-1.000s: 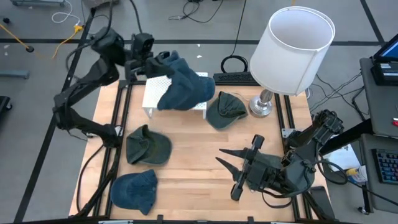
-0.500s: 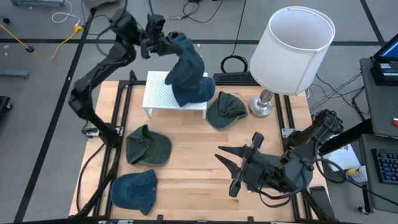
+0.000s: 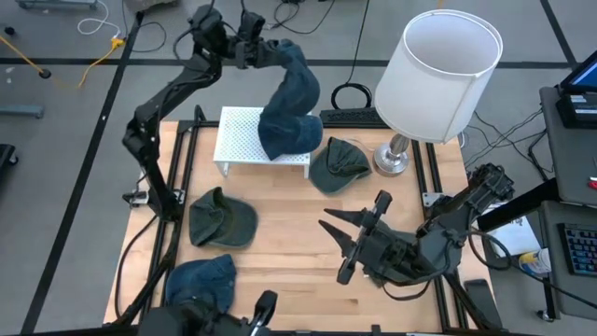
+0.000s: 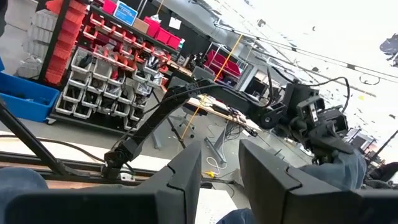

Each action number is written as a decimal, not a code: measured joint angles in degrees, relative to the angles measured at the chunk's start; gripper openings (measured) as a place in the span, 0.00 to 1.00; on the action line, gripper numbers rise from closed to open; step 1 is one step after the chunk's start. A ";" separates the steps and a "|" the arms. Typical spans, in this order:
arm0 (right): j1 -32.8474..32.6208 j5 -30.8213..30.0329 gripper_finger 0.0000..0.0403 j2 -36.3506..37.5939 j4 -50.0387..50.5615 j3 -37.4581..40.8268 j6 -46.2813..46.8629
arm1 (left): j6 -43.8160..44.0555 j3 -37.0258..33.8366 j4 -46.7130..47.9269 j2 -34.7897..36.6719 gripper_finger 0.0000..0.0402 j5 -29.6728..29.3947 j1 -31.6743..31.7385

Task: Pick & Place hat
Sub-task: Stack the top blue cap on the blue cap on the shelf

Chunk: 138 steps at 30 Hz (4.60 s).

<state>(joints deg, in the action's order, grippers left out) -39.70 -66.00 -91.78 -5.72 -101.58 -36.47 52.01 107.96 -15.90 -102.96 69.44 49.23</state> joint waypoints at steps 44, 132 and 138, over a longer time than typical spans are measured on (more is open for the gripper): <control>1.09 -1.75 0.25 2.01 1.28 0.00 -4.93 | 20.03 -37.41 -58.05 -0.06 0.00 -16.65 -2.10; 3.61 6.51 0.25 2.01 7.73 0.00 6.47 | -18.38 -47.78 20.97 13.53 0.19 -12.53 12.39; 3.63 8.10 0.25 2.01 7.72 0.00 6.47 | -18.30 -47.78 24.07 13.53 0.31 -12.53 13.64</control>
<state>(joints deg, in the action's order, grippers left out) -36.07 -57.89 -89.78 2.00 -101.58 -30.00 33.72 60.18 8.17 -89.43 56.90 62.87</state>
